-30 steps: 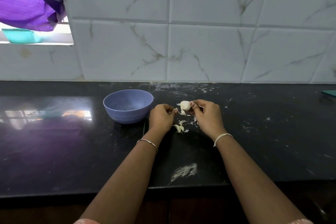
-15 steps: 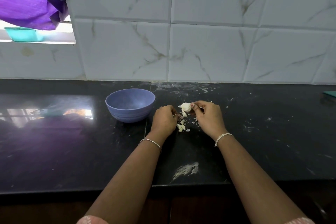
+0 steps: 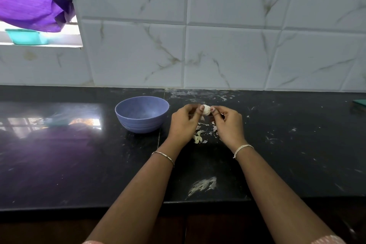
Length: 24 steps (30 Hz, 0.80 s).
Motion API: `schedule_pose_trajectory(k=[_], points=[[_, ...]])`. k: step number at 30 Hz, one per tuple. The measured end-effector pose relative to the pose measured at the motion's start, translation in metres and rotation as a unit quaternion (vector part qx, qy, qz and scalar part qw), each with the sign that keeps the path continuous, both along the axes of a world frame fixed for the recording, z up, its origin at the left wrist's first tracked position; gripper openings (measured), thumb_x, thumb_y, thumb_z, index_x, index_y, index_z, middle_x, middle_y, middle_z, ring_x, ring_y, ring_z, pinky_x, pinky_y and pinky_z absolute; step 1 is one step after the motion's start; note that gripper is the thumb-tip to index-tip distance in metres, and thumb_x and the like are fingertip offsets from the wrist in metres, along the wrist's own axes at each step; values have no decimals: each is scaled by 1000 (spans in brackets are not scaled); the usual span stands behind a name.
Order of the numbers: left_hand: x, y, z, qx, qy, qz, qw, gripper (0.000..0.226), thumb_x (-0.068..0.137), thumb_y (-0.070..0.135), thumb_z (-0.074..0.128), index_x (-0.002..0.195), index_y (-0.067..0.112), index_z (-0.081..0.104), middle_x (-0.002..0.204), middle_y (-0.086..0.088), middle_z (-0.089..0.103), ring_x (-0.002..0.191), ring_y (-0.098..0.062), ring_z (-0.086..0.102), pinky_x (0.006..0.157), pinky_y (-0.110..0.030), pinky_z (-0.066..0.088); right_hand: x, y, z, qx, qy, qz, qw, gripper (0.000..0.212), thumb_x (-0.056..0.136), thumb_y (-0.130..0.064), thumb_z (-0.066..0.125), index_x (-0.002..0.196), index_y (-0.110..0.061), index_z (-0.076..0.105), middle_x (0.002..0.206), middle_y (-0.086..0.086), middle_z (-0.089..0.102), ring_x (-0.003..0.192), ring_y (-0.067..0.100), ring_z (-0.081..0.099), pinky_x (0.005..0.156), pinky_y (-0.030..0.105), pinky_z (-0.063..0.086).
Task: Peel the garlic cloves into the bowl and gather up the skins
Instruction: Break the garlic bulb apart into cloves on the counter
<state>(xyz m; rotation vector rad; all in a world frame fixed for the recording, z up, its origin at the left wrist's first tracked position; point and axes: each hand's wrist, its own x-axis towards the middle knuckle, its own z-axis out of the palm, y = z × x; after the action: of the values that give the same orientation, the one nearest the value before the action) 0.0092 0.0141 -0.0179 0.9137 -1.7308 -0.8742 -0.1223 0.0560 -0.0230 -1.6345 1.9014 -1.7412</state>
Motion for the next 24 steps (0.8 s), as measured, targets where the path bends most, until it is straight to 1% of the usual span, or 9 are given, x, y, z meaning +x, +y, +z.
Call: schedule_pose_trajectory(k=[3, 6, 8, 10, 12, 14, 18, 21, 24], points=[[-2, -5, -2, 104, 50, -64, 991, 43, 89, 32, 70, 121, 5, 63, 97, -8, 73, 85, -23, 73, 84, -41, 59, 4, -1, 1, -16, -68, 28, 997, 16, 96, -20, 60, 101, -15, 75, 74, -12, 71, 73, 2, 70, 70, 20, 54], [-1, -5, -3, 161, 150, -111, 969, 43, 87, 17, 71, 123, -2, 58, 95, -11, 71, 85, -24, 70, 77, -32, 60, 5, -2, 1, -18, -136, 81, 987, 17, 95, -11, 61, 104, -14, 74, 90, 0, 75, 84, 10, 72, 78, 25, 57], [1, -5, -2, 173, 178, -124, 961, 40, 89, 8, 69, 125, -3, 57, 102, -19, 69, 88, -25, 68, 75, -29, 58, 5, -2, 2, -8, -182, 121, 976, 22, 94, -3, 60, 110, -11, 72, 102, 6, 74, 91, 16, 72, 81, 29, 58], [2, -7, -3, 185, 188, -138, 955, 39, 92, 4, 64, 130, 0, 55, 115, -24, 65, 92, -26, 67, 78, -28, 58, 4, -2, 2, -2, -184, 133, 974, 22, 93, -6, 62, 111, -13, 72, 105, 4, 74, 97, 17, 71, 86, 33, 57], [3, -8, -2, 191, 187, -155, 951, 38, 95, 3, 58, 133, 4, 54, 121, -22, 62, 93, -22, 67, 82, -27, 58, 4, -2, 2, 1, -165, 132, 978, 20, 91, -13, 67, 110, -15, 73, 101, 2, 75, 96, 15, 71, 84, 31, 57], [2, -7, -2, 190, 181, -169, 950, 38, 98, 4, 54, 135, 4, 52, 118, -18, 62, 91, -17, 66, 81, -25, 58, 4, -1, 4, 0, -151, 116, 982, 17, 88, -16, 72, 104, -16, 73, 94, 2, 75, 89, 14, 72, 79, 28, 57], [0, -6, -3, 191, 172, -180, 949, 33, 99, 9, 54, 131, 3, 55, 100, -8, 63, 77, -7, 65, 73, -23, 57, 3, 0, 6, -8, -165, 95, 982, 7, 85, -16, 74, 89, -18, 69, 85, 8, 74, 81, 22, 73, 77, 36, 59], [1, -5, -1, 184, 177, -185, 949, 28, 96, 11, 58, 123, 3, 61, 84, -2, 67, 67, -6, 65, 64, -21, 55, 4, 1, 5, 11, -181, 126, 975, 10, 87, -14, 71, 96, -17, 68, 85, 9, 75, 81, 25, 73, 77, 40, 59], [3, -7, -2, 188, 192, -166, 949, 27, 91, 12, 66, 116, 3, 64, 85, -5, 71, 71, -12, 69, 68, -24, 57, 8, 5, 9, 31, -210, 165, 963, 9, 91, -11, 65, 98, -14, 71, 86, 9, 75, 82, 22, 73, 72, 31, 59]])
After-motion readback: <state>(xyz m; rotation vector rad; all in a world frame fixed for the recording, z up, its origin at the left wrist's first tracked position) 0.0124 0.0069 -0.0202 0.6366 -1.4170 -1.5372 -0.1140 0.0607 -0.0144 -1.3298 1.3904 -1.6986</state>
